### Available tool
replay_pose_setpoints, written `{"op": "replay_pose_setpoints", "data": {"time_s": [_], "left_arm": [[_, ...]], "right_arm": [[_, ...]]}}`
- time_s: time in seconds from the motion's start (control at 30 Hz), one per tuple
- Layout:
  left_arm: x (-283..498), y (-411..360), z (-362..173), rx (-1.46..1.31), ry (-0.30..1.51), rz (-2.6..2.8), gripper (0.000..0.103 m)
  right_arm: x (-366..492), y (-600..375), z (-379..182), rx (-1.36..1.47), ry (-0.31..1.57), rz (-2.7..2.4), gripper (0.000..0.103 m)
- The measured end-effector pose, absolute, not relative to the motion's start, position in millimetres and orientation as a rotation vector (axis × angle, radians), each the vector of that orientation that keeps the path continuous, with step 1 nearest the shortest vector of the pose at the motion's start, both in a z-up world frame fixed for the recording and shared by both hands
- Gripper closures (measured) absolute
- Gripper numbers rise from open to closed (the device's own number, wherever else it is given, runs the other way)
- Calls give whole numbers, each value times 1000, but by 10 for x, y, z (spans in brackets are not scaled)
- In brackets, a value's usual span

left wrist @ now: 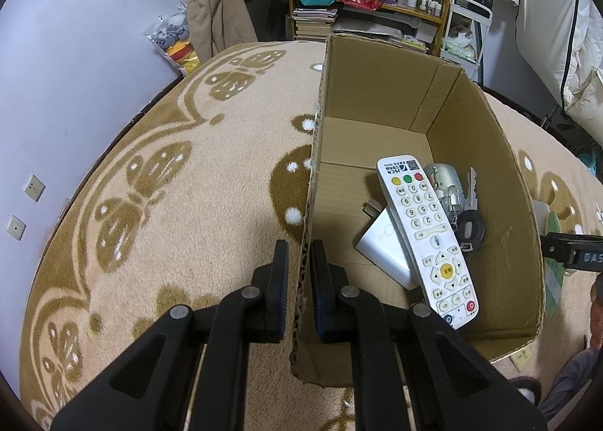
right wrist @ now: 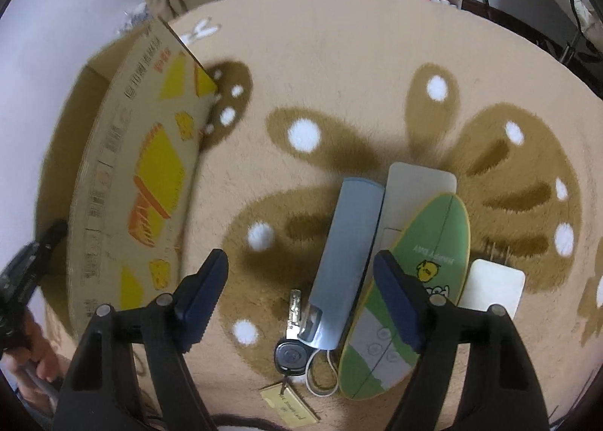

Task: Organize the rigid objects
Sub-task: 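Grasp the light-blue phone handset with the right gripper, then carry the blue handset into the box with the right gripper and release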

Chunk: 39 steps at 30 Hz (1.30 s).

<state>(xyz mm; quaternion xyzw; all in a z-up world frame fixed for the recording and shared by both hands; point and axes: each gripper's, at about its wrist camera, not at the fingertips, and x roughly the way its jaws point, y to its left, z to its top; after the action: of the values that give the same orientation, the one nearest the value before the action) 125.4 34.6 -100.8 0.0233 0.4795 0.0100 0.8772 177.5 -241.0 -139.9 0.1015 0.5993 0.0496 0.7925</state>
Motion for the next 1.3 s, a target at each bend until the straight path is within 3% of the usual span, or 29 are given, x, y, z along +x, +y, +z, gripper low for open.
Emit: {"op": "replay_pose_setpoints", "data": {"time_s": [0.33,0.57,0.7,0.73,0.77,0.8,1.3], "left_arm": [[1253,348,-1010,48,1000,21,92],[1254,350,-1010,47,1000,20,92],[1255,349,-1011,47,1001,20,92],[1251,348,-1010,46,1001,20,92],[1254,348,-1010,47,1000,20,92],[1248,345,-1008,47,1000,20,92],[1222,346,-1013,42,1001,18,92]], "right_arm": [[1791,-2240,-1512,160,1278,74,19],[1820,-2311,-1658,174,1295,56,45],[1819,-2280,-1684,143,1280,41,52],[1822,-2268,-1690,131,1278,34,58],[1820,-2260,-1692,111,1271,19,70],[1812,-2254,-1680,99,1247,11,74],[1768,-2073,-1294,31,1100,36,74]]}}
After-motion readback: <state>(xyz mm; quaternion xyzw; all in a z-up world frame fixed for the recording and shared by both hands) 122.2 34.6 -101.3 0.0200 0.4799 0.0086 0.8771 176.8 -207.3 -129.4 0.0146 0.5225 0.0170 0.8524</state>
